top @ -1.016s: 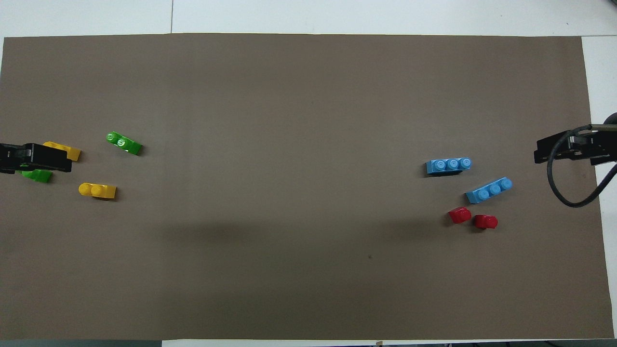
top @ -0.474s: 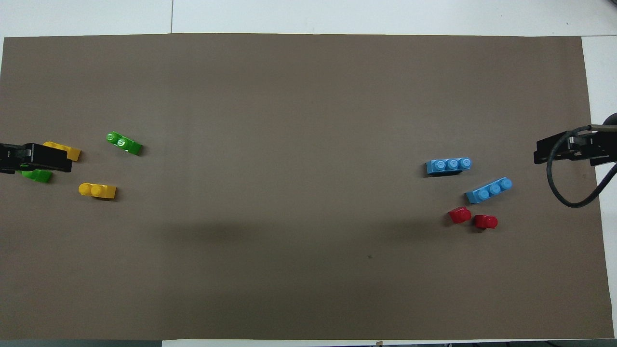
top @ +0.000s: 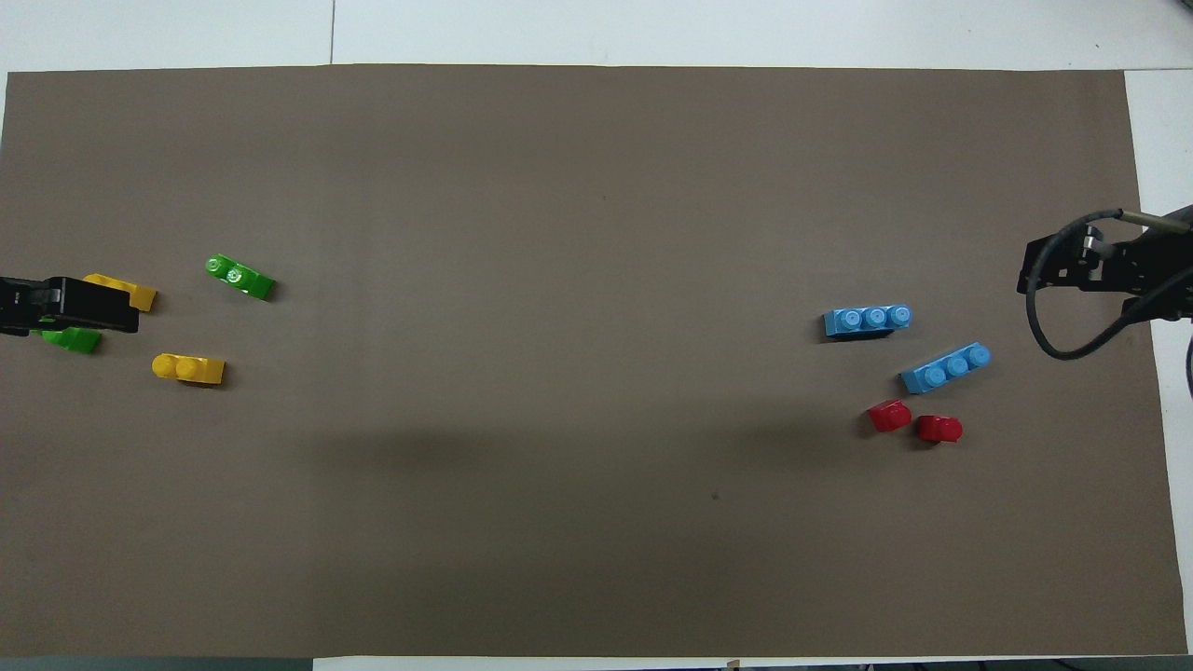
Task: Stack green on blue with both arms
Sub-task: 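Reach the right gripper to the blue brick while the left gripper reaches the green brick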
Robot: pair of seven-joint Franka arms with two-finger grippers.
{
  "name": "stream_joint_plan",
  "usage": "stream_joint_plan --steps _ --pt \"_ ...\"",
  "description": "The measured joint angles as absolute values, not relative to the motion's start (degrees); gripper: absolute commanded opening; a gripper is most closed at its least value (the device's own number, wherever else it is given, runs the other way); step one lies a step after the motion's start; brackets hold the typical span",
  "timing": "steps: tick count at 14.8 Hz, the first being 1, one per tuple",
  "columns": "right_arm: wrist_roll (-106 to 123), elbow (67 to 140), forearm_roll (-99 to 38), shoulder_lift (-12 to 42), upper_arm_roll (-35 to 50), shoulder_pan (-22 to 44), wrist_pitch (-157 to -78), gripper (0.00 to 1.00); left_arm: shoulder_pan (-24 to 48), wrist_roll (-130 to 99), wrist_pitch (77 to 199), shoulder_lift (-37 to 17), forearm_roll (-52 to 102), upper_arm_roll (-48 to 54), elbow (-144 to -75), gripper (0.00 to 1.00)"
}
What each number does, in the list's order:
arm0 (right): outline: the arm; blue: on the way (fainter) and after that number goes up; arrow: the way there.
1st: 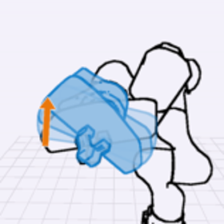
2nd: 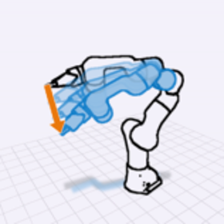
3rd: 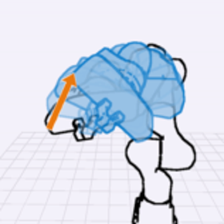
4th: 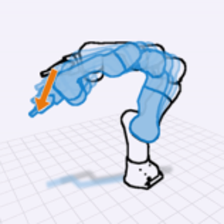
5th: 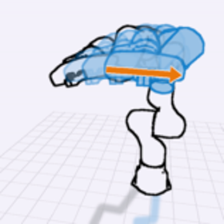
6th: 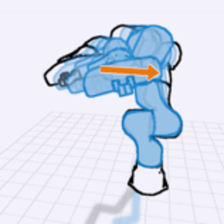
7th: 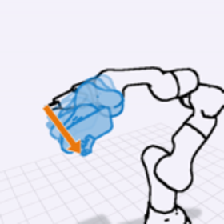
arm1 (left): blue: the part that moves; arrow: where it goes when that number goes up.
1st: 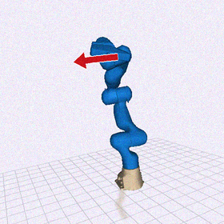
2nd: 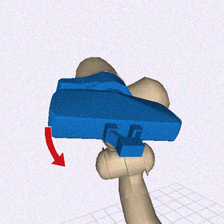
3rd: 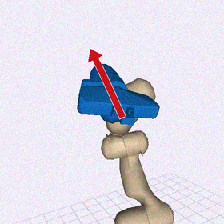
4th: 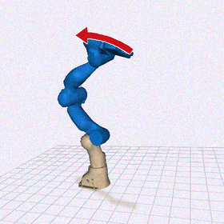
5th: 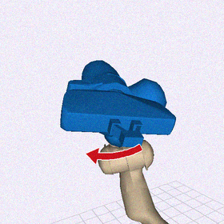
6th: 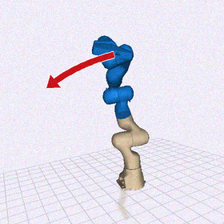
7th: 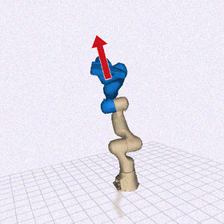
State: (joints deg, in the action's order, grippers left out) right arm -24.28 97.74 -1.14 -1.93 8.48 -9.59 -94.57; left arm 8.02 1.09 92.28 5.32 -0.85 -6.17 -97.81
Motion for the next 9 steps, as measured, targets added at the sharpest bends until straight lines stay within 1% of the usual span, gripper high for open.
stream_joint_plan --steps 4,9 --pt "-47.5 99.2 -9.6 -0.8 8.4 -9.5 -98.6 1.00 8.0 1.1 92.2 5.3 -0.9 -6.3 -97.8 1.00" --pt "-66.4 99.5 -19.6 5.2 8.1 -11.6 -101.6 0.99 7.9 -1.3 92.6 5.4 -0.9 -6.4 -98.2 1.00"
